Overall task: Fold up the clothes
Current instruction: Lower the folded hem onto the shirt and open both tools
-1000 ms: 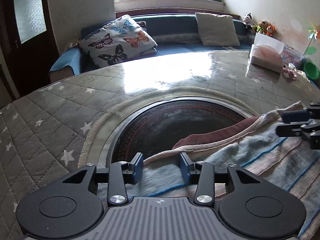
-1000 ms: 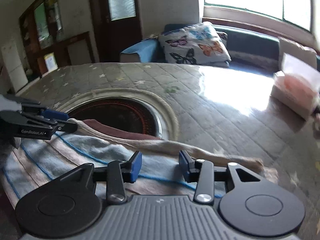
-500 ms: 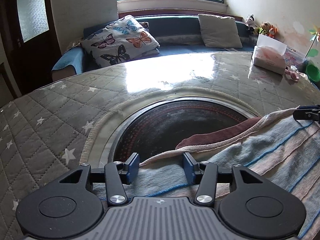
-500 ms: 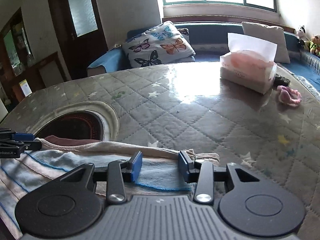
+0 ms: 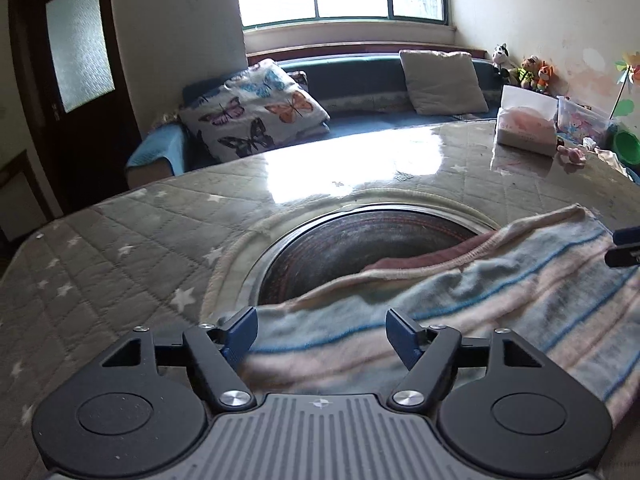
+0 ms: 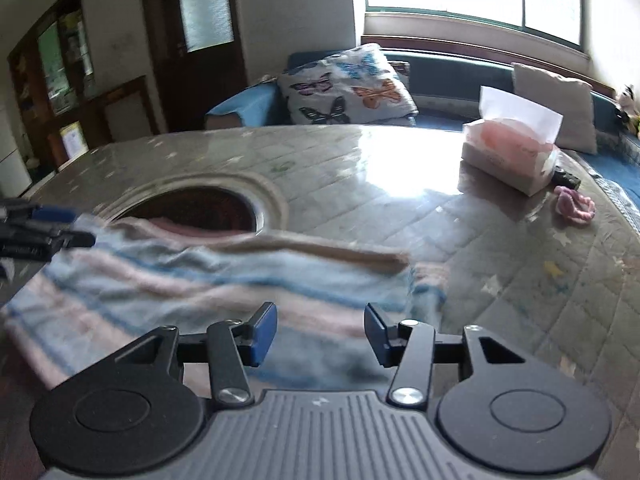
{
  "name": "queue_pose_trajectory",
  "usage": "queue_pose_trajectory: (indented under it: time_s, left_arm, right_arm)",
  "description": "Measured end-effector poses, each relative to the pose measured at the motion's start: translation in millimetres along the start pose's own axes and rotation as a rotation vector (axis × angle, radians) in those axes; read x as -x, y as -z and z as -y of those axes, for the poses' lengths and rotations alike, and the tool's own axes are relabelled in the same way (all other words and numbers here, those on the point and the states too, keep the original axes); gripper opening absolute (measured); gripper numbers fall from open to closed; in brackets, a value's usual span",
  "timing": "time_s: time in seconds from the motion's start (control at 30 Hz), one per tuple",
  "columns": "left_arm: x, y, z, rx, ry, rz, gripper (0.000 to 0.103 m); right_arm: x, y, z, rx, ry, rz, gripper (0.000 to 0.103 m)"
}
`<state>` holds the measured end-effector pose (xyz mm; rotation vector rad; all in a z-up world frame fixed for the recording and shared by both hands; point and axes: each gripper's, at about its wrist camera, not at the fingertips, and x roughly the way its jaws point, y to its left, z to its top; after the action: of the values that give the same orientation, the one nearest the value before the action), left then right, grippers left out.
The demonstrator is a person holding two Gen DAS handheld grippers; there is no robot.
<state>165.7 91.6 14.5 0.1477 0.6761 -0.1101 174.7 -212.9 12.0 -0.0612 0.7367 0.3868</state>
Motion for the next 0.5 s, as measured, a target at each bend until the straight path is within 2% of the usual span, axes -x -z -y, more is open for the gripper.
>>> queue_pose_trajectory:
  time_s: [0.33, 0.5]
  left_arm:
    - [47, 55, -1, 0.057, -0.126, 0.007, 0.074]
    - [55, 80, -10, 0.118, -0.154, -0.02, 0.075]
  right_arm:
    - [31, 45, -15, 0.031, -0.018, -0.019, 0.049]
    - [45, 59, -11, 0.03, -0.008, -0.012, 0.05]
